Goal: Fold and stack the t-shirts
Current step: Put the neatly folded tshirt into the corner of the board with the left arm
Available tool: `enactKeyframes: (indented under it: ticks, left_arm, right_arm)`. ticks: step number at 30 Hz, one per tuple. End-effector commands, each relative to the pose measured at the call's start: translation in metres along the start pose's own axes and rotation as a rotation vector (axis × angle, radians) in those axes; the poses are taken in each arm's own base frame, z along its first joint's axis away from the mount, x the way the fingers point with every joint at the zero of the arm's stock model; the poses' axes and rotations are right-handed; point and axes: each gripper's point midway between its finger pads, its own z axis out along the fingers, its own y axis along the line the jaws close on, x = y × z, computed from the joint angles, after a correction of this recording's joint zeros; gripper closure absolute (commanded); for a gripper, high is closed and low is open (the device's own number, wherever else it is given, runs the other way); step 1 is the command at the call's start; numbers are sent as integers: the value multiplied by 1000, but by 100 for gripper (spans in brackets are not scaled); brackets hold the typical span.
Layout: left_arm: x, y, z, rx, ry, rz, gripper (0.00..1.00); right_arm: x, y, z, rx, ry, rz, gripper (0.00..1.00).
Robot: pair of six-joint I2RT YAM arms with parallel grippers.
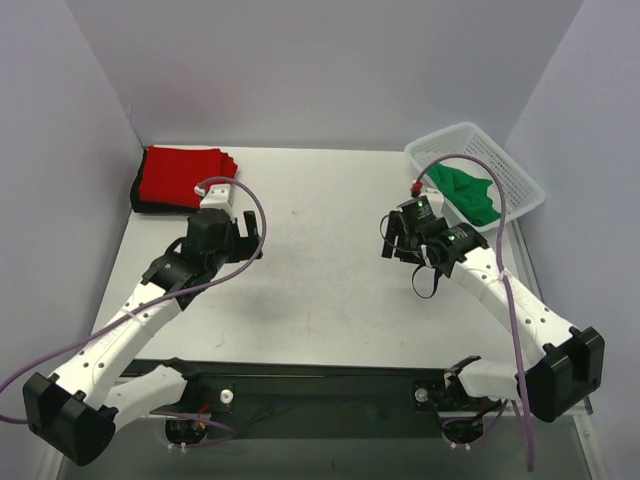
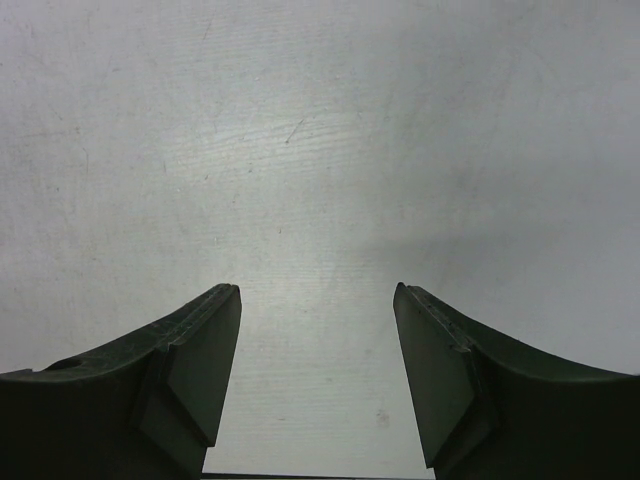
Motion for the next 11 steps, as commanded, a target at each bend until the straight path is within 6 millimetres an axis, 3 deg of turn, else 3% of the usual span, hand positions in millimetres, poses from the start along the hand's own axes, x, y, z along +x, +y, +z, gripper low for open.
enactKeyframes:
  ticks: [1,11]
  left_arm:
    - [-8,-6,0,4,-54,-70,3]
    - [-10,-2,3,-26,-51,-15,3]
  right_arm:
    - [-11,-11,-10,30,-90,17,37]
    - [-13,-23,-13,67,-131,28,36]
